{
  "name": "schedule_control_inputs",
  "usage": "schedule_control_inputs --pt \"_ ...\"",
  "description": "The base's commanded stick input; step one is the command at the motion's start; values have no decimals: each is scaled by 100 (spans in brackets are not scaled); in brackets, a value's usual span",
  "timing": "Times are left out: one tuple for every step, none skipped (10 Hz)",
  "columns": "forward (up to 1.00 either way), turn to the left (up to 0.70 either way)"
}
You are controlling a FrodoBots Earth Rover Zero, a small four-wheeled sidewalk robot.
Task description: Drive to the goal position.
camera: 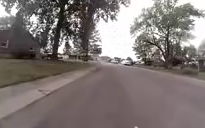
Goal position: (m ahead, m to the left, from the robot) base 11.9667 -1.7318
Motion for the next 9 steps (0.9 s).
schedule_control_inputs --pt "70 0" --pt "70 0" --pt "70 0" --pt "70 0" --pt "70 0" --pt "70 0" --pt "70 0" --pt "70 0" --pt "70 -8"
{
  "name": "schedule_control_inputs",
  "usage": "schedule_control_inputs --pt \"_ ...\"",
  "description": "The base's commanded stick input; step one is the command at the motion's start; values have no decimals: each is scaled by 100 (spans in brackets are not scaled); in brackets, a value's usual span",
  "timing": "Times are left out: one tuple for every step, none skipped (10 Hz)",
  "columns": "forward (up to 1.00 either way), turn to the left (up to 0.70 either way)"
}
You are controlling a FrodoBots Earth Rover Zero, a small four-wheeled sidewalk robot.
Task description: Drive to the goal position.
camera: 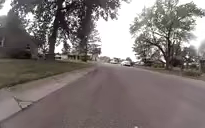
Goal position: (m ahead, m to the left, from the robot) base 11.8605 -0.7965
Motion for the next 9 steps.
schedule_control_inputs --pt "70 -35" --pt "70 -30" --pt "70 -14" --pt "70 0" --pt "70 0" --pt "70 0" --pt "70 0" --pt "70 0" --pt "70 0"
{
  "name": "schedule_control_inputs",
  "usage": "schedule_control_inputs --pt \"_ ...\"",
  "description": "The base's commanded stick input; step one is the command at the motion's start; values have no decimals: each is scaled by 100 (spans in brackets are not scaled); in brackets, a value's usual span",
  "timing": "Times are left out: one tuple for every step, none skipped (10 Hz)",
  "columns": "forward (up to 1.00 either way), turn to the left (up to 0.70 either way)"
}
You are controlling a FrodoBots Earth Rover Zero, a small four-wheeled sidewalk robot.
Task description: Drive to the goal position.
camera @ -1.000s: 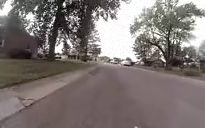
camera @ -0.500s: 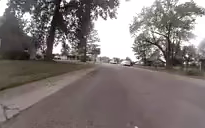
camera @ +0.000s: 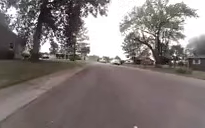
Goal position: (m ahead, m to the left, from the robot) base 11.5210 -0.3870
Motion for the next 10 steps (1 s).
schedule_control_inputs --pt "70 0" --pt "70 0" --pt "70 0" --pt "70 0" --pt "70 0" --pt "70 0" --pt "70 0" --pt "70 0" --pt "70 0" --pt "70 0"
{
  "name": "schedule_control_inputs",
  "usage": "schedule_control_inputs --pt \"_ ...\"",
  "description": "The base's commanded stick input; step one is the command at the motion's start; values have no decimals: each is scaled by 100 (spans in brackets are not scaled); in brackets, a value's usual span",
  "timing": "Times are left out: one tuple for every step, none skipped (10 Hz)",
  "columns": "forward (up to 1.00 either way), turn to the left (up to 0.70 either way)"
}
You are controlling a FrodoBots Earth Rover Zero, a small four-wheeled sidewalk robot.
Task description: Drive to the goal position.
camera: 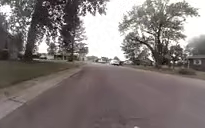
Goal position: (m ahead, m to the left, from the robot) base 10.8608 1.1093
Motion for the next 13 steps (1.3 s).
schedule_control_inputs --pt "70 0" --pt "70 0" --pt "70 0" --pt "70 0" --pt "70 0" --pt "70 0" --pt "70 0" --pt "70 0" --pt "70 0" --pt "70 0" --pt "70 0" --pt "70 0" --pt "70 0"
